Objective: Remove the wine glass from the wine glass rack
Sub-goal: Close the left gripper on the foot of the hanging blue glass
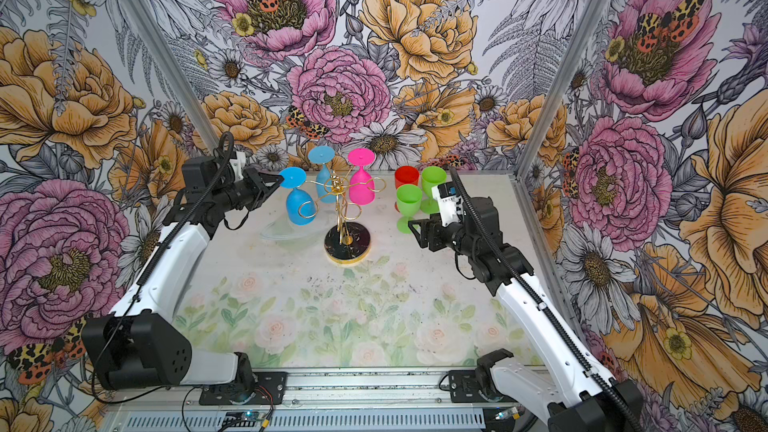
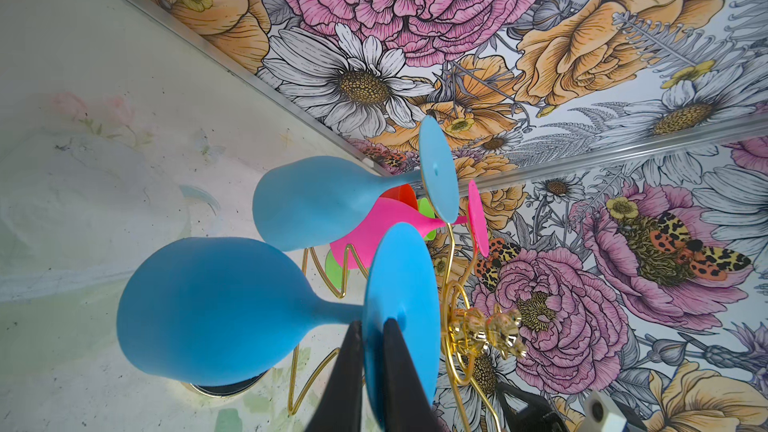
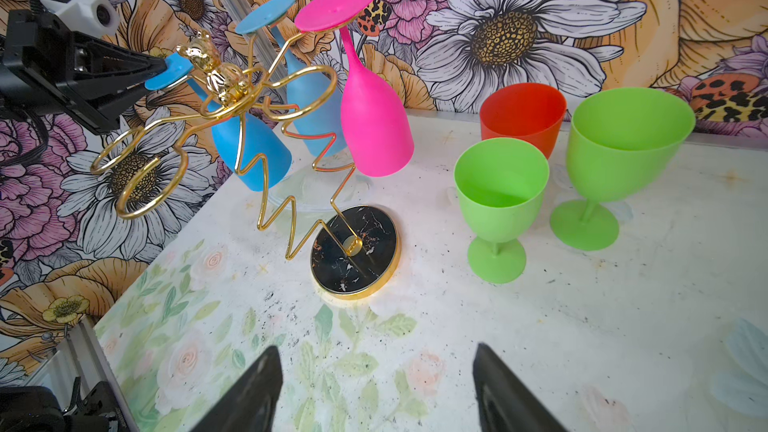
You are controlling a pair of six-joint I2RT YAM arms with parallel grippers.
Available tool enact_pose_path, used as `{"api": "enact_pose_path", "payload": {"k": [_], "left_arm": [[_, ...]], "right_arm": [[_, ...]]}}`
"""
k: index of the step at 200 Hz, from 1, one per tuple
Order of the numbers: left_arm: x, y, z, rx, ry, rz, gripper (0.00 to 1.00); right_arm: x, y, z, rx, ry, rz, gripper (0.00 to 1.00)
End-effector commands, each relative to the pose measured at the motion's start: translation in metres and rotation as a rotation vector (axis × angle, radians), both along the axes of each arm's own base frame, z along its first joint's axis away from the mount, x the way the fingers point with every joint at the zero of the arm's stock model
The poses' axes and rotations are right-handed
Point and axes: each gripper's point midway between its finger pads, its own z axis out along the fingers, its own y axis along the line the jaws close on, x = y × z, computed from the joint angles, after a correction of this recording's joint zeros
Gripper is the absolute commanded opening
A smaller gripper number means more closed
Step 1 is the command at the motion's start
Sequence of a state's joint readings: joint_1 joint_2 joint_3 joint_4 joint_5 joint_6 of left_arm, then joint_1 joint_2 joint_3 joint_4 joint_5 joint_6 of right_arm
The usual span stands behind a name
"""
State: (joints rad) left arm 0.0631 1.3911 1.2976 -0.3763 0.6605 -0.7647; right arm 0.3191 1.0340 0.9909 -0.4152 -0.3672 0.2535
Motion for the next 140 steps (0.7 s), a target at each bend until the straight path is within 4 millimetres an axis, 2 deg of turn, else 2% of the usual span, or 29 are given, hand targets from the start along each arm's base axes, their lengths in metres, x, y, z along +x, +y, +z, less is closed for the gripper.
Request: {"api": "enact_pose_path", "payload": {"k": [1, 61, 94, 140], "left_arm": [[-0.006, -0.005, 0.028, -0.016, -0.072, -0.022, 0.11], [-0.010, -0.005, 0.030, -0.035, -0.069, -0.022, 0.06], [-0.014, -0.008, 0.032, -0.057, -0.066, -0.035, 0.00], [-0.019, -0.011, 0.036, -0.081, -0.066, -0.047, 0.00]], "right_arm": [[0.000, -0.002, 0.007, 0.006, -0.022, -0.012, 0.73], [0.002, -0.001, 0.007, 0.006, -0.021, -0.012, 0.73], [0.002, -0.001, 0.006, 0.007, -0.016, -0.010, 0.73], [0.003, 0.000, 0.006, 0.008, -0.016, -0.009, 0.73]]}}
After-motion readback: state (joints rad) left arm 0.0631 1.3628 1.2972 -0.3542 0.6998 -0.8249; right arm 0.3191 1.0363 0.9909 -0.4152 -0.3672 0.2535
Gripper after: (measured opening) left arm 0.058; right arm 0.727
